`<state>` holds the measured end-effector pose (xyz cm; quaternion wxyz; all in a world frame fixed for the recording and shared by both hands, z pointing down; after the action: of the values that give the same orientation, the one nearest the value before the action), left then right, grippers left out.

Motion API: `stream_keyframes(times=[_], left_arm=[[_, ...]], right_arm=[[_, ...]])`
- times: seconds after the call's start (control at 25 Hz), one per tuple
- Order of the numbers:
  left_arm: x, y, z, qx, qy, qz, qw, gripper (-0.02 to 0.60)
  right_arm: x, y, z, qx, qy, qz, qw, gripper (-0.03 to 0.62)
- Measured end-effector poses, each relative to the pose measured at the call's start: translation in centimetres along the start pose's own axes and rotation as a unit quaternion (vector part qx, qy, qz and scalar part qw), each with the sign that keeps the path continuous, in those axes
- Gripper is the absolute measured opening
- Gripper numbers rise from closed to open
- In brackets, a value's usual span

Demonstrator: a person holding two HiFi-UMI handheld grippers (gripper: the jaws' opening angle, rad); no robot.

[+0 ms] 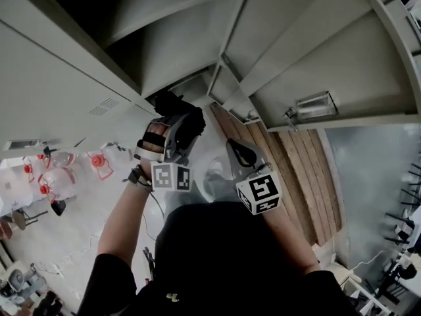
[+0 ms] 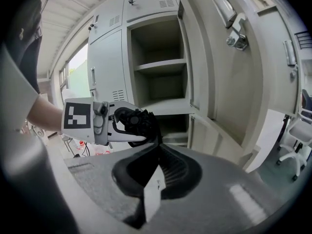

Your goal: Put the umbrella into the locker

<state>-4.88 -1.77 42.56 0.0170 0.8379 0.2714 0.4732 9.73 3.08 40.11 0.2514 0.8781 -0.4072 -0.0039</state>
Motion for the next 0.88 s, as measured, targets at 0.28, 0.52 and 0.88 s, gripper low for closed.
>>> stream_keyframes(times=[0.28,0.52,0.88], left_arm=[[2.0,3.6,-1.5,-0.015,0.069,0.007,0.9975,0.236],[4.2,6.8,-3.6,-0.03,0.108,0.0,0.9937,0.239],[6.3,10.9,-6.0,-0.066,0.195,0.015,0.9784,0.247]], right_arm=[[0.3,0.4,-1.9,-0.026,0.008,0.001,1.0,-0.003],[0.8,0.1,-3.1,-0.046,0.014,-0.002,0.999,-0.003],[1.2,0.3,-4.6,-0.068,0.015,0.002,0.998,-0.003]])
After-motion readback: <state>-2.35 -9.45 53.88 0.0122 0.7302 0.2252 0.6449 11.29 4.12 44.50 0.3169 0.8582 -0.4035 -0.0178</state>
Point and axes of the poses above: the fingertips, and each gripper's own axes: y forward along the fingers, x to its right, z out of its top, the point moved 7 cm from there along -y, backward along the fingers, and after that the axes turned 14 degrees about z, right-handed, at the moved point
